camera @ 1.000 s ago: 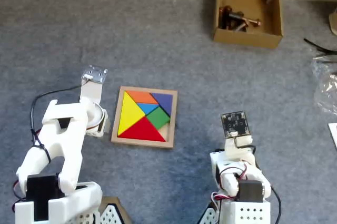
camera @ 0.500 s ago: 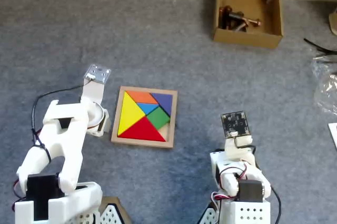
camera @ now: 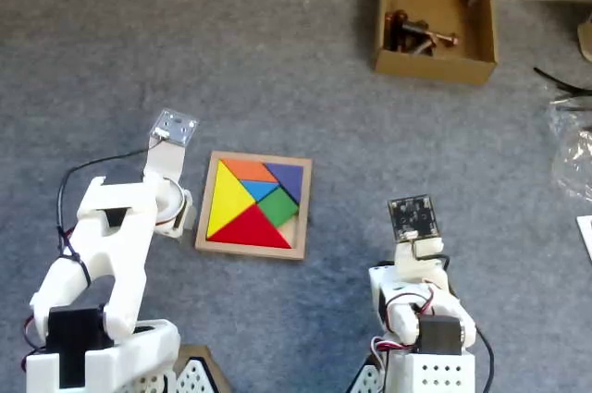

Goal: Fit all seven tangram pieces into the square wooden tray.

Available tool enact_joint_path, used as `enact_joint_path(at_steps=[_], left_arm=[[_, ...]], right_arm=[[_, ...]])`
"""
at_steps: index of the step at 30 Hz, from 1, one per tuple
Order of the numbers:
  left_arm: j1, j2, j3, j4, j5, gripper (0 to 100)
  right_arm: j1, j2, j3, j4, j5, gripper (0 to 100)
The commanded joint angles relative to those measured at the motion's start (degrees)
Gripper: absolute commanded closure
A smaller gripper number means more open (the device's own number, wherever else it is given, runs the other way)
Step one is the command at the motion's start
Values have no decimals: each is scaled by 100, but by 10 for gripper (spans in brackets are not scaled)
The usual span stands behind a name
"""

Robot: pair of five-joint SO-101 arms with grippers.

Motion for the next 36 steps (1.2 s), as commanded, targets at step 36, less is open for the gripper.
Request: enact_joint_path(at_steps=[36], left_arm=[[497, -40, -1727, 1679, 519, 986]], right_arm=[[-75, -31, 567, -127, -44, 993]])
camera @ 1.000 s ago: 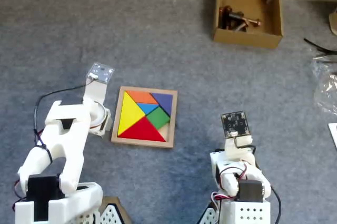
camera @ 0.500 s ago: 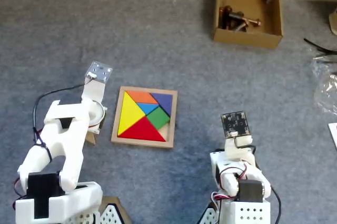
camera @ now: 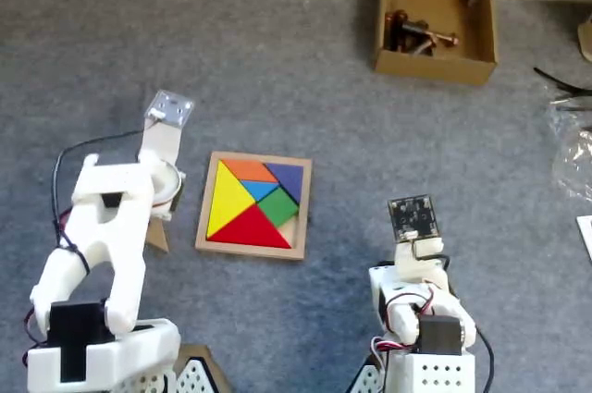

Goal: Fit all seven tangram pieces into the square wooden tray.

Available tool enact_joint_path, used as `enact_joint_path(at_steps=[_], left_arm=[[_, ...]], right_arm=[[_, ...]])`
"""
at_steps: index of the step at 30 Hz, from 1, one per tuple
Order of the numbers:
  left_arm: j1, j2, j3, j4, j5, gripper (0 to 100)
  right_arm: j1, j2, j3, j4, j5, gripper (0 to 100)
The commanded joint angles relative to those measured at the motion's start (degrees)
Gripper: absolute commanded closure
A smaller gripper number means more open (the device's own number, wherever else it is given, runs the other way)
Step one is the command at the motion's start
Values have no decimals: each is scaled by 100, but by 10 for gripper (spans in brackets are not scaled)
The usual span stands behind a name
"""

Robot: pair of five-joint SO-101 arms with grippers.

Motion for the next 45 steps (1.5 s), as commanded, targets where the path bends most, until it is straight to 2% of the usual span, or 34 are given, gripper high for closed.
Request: enact_joint_path(at_steps=[1, 6, 14, 21, 26, 37, 45], left_arm=[[435, -48, -681, 519, 369, 986], [804, -48, -1086, 1196, 756, 986], [769, -48, -1710, 2629, 1266, 986], [760, -75, -2360, 3429, 1275, 988], [760, -787, -2448, 3534, 1275, 989], [752, -2642, -1086, 3534, 1266, 986], [-330, -2378, -690, 3481, 1266, 985]], right_arm=[[-75, -31, 567, -127, -44, 993], [-75, -31, 567, -127, -44, 993], [-75, -31, 567, -127, -44, 993], [-75, -31, 567, -127, -44, 993], [-75, -31, 567, -127, -44, 993], [-75, -31, 567, -127, -44, 993], [-75, -31, 567, -127, -44, 993]])
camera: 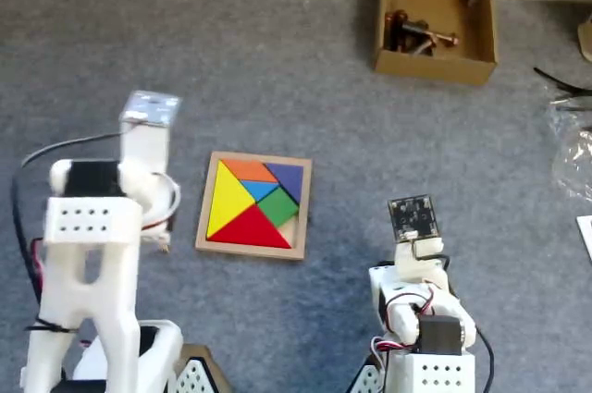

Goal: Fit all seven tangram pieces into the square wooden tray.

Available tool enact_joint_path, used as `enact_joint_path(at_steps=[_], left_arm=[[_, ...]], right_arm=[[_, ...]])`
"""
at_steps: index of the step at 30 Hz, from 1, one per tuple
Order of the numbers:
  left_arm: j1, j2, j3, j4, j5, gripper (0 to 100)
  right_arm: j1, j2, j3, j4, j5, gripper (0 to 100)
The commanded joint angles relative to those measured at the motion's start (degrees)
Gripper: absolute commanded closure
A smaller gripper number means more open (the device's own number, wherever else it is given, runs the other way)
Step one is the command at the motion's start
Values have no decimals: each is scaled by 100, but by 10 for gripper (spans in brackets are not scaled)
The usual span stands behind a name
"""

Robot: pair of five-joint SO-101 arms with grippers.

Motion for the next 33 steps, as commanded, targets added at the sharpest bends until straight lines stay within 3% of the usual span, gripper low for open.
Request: enact_joint_path(at_steps=[1, 11, 20, 28, 33], left_arm=[[-409, 145, -22, -18, 44, 985], [-470, 1051, -13, -26, 62, 985], [-453, 1446, 462, -844, 79, 983], [-479, 1420, 813, -1178, 88, 718], [-479, 1446, 954, -1565, 88, 732]], right_arm=[[-75, -31, 567, -127, -44, 993], [-75, -31, 567, -127, -44, 993], [-75, -31, 567, -127, -44, 993], [-75, -31, 567, -127, -44, 993], [-75, -31, 567, -127, -44, 993]])
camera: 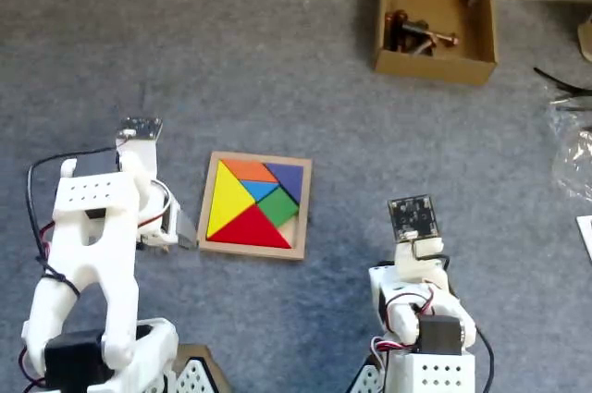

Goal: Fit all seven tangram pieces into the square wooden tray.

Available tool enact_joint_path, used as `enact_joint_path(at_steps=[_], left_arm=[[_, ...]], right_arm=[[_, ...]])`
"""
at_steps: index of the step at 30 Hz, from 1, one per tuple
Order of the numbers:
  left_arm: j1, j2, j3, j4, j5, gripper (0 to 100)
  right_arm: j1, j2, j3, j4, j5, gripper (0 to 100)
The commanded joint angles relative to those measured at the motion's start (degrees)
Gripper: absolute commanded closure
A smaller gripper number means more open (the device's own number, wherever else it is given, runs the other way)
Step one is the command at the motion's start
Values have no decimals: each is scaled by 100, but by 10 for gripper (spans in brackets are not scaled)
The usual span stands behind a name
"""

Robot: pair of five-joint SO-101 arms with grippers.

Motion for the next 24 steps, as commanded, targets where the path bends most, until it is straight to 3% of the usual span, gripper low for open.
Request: enact_joint_path(at_steps=[1, 7, 11, 24], left_arm=[[-92, -13, 127, -352, 53, 738], [-101, -13, 637, -1169, 62, 745], [-145, -13, 734, -1521, 431, 759], [-154, -4, 743, -1556, 448, 835]], right_arm=[[-75, -31, 567, -127, -44, 993], [-75, -31, 567, -127, -44, 993], [-75, -31, 567, -127, -44, 993], [-75, -31, 567, -127, -44, 993]])
